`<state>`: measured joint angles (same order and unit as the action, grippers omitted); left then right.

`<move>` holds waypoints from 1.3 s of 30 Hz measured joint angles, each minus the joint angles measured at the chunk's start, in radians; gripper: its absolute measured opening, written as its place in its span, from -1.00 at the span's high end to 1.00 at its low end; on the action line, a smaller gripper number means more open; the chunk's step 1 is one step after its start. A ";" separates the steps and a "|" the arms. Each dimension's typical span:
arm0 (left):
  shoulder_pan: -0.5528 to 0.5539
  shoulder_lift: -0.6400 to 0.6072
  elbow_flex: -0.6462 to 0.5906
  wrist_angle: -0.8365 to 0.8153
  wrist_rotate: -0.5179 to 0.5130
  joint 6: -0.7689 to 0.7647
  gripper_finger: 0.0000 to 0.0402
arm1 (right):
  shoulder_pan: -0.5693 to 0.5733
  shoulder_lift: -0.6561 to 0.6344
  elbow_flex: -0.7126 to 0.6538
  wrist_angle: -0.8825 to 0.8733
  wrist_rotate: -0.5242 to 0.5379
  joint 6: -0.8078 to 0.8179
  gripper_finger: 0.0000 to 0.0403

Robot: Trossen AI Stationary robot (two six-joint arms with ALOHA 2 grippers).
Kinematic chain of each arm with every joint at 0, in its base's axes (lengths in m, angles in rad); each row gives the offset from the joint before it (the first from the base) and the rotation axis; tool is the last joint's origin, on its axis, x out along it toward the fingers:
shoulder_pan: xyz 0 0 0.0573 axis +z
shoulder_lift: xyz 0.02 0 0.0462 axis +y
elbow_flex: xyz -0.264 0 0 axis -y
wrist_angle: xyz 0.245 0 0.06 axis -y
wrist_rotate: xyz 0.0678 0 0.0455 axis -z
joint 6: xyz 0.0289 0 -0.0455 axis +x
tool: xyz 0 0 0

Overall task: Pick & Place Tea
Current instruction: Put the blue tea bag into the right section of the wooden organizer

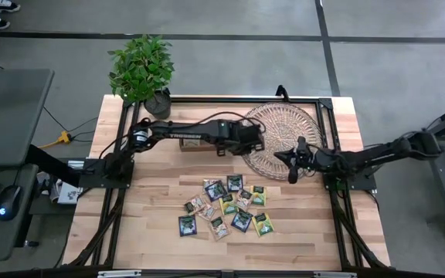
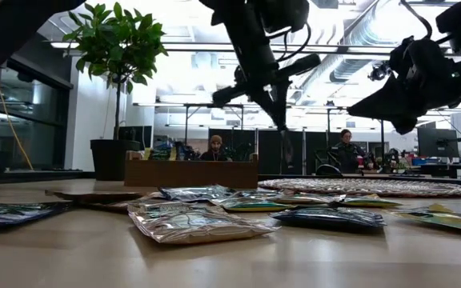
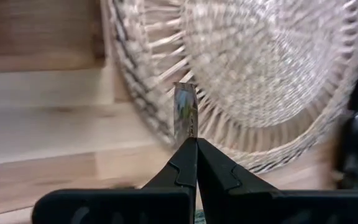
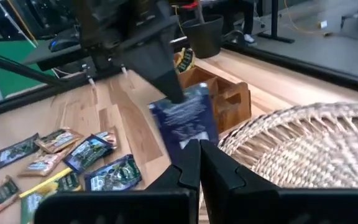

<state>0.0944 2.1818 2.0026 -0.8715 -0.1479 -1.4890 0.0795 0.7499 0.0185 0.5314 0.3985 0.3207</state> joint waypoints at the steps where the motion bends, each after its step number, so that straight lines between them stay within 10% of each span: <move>1: 0.006 0.000 0.000 0.020 0.001 -0.012 1.00 | 0.000 0.024 0.000 0.029 0.000 -0.028 0.98; 24: 0.069 0.001 0.100 0.113 -0.042 -0.053 1.00 | -0.001 0.312 0.343 -0.188 0.156 -0.409 -0.14; 39: 0.069 0.001 0.100 0.208 -0.001 -0.012 1.00 | -0.070 0.326 0.341 -0.241 0.190 -0.572 -0.25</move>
<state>0.1638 2.1826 2.1029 -0.6638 -0.1489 -1.5012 0.0095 1.0756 0.3595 0.2903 0.5887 -0.2515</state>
